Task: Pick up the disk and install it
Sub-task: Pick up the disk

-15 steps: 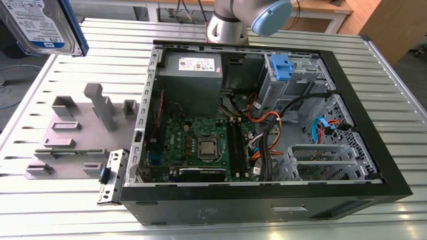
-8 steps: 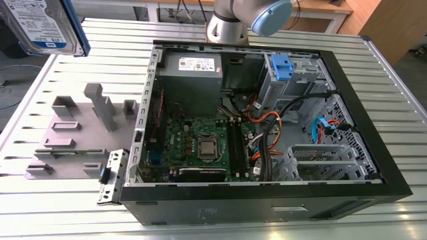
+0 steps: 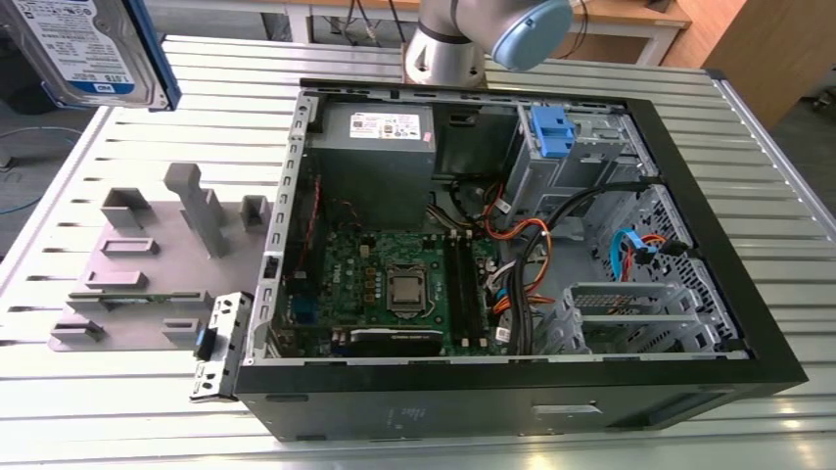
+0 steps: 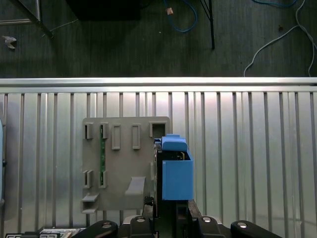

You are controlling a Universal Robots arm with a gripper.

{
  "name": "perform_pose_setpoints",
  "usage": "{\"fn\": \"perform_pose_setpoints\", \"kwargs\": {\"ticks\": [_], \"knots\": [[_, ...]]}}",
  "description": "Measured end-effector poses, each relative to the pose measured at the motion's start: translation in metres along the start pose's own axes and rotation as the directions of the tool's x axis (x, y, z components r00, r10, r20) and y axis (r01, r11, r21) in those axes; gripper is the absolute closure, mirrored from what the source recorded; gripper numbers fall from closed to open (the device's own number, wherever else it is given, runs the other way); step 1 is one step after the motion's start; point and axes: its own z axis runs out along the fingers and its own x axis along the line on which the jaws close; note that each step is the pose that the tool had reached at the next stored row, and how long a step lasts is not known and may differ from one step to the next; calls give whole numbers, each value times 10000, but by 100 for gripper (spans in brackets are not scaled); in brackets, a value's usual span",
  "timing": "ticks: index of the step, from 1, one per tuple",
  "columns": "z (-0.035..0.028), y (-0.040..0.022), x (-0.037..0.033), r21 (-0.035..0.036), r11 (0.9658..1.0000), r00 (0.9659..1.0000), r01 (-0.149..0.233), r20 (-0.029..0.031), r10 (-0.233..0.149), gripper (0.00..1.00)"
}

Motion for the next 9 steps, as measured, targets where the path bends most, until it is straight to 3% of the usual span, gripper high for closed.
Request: {"fn": "perform_pose_setpoints", "kwargs": {"ticks": [9], "knots": [[-1,-19,0,0,10000,10000,0,0,0,65]]}}
